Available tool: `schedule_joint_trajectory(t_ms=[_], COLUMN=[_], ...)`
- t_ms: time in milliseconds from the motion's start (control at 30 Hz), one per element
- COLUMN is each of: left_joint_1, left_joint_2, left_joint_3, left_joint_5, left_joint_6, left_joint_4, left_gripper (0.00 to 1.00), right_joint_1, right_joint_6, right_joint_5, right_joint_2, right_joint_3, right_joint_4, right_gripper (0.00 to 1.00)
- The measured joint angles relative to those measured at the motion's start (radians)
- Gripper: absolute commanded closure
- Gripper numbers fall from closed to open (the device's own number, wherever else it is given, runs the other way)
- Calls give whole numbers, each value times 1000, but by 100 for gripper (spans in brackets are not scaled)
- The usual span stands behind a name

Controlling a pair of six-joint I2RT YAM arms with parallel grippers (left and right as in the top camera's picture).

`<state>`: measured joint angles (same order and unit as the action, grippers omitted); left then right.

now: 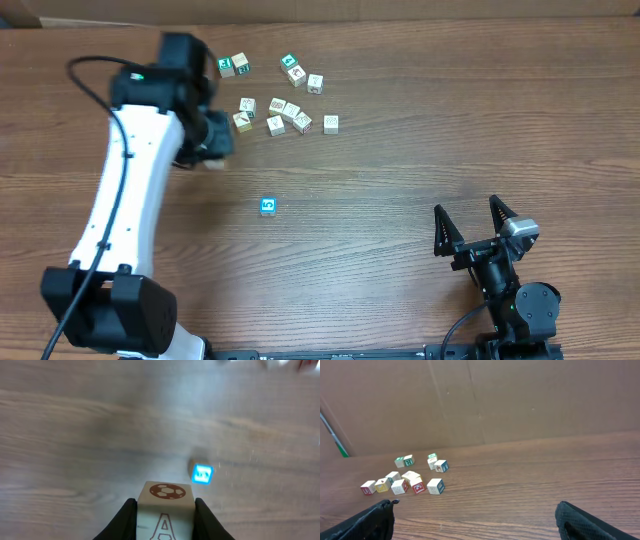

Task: Form a horizontal line
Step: 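Carry the A block toward the left side of the blue 5 block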

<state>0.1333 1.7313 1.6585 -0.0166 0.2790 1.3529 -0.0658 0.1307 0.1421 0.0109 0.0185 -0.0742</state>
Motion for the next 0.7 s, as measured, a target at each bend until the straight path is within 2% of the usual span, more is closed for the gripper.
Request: schedule_joint_trajectory(t_ms=[300, 700], left_joint_1=[117, 129], left_joint_2=[-1, -2], left_joint_3=[-248, -498], left_joint_5=[0, -106], left_joint_6=[45, 95], left_joint_4=[-139, -393], left_gripper=[80, 79], right_joint_1=[0, 0], right_joint_6=[0, 0], right_joint_5=[0, 0], right_joint_2=[0, 0], right_joint_3=[0, 0], right_joint_4=[0, 0], right_gripper=[0, 0])
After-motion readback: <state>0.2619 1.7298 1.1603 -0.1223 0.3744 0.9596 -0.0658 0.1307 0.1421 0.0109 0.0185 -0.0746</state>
